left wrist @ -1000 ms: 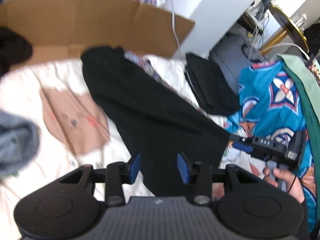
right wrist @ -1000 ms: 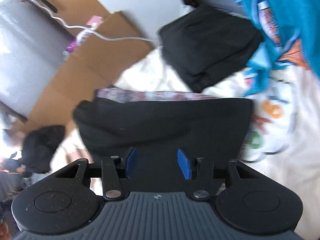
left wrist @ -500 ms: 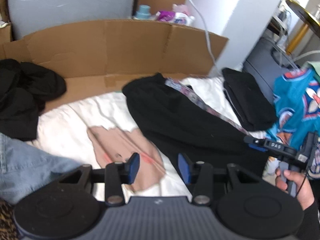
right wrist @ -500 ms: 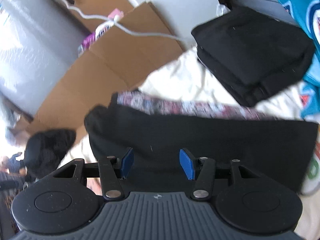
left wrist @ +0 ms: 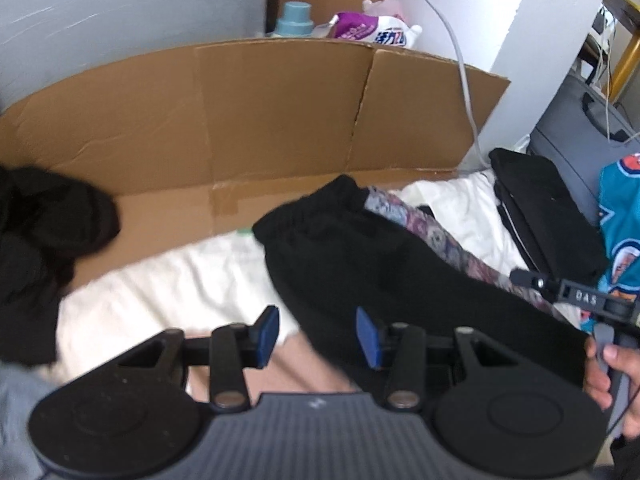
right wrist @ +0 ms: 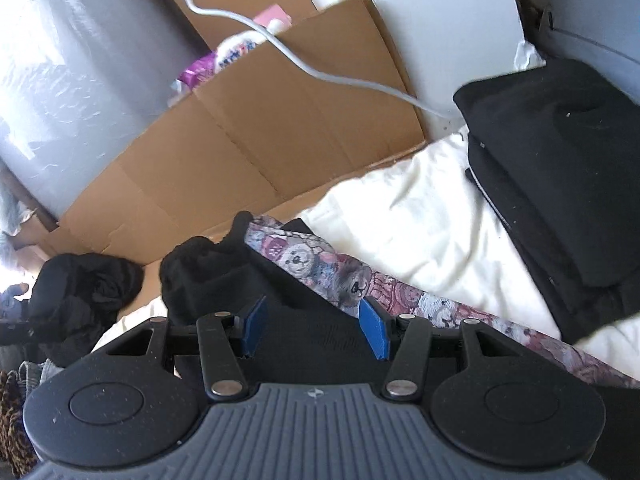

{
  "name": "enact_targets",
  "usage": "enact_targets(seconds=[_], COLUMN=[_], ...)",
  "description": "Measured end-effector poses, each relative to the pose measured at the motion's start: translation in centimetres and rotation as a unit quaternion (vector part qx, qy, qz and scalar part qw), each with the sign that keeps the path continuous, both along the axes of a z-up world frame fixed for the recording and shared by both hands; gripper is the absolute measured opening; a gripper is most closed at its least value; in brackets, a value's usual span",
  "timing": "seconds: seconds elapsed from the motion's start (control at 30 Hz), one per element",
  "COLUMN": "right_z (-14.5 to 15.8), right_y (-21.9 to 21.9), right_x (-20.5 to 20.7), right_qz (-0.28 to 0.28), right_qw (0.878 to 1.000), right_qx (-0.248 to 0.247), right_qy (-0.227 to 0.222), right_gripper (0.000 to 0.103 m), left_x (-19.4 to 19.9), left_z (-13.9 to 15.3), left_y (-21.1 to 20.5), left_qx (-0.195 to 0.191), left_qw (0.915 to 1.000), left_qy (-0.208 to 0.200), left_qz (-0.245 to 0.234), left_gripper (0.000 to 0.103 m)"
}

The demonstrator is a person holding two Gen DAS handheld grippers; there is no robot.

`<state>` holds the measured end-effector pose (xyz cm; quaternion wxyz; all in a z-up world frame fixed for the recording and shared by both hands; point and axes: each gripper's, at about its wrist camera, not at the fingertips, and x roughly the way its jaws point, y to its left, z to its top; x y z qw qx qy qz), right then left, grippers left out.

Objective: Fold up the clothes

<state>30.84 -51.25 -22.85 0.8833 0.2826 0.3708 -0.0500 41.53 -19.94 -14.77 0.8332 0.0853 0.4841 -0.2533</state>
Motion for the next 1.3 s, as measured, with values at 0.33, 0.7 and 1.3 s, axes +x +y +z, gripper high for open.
enact_targets(seconds=[0.33,0.7,1.3], right_z=[-3.0,-4.6,-4.7], right_y=[-0.9,0.6,-0.8], right_x=[1.6,2.4,2.1], right_qz=[-0.005,0.038,0.018], right_qw=[0.998,0.993,0.995], right_qx=[-0.033,-0.073,-0.048], right_qy=[0.057,0.086,0.089], right_gripper=[0.048,0.048,0.049], left_x=[6.0,9.9,8.3], left_z=[-3.6,-6.9,-10.2], left_y=[-6.9,-11.1,-7.5], left_qx=[0.017,0.053,0.093], left_qw=[0.9976,0.9914,0.9862], left_qy=[-0.049,-0.081,-0.011], left_qz=[-0.046,-0.088,-0.136], left_gripper=[0.046,0.06,0.059])
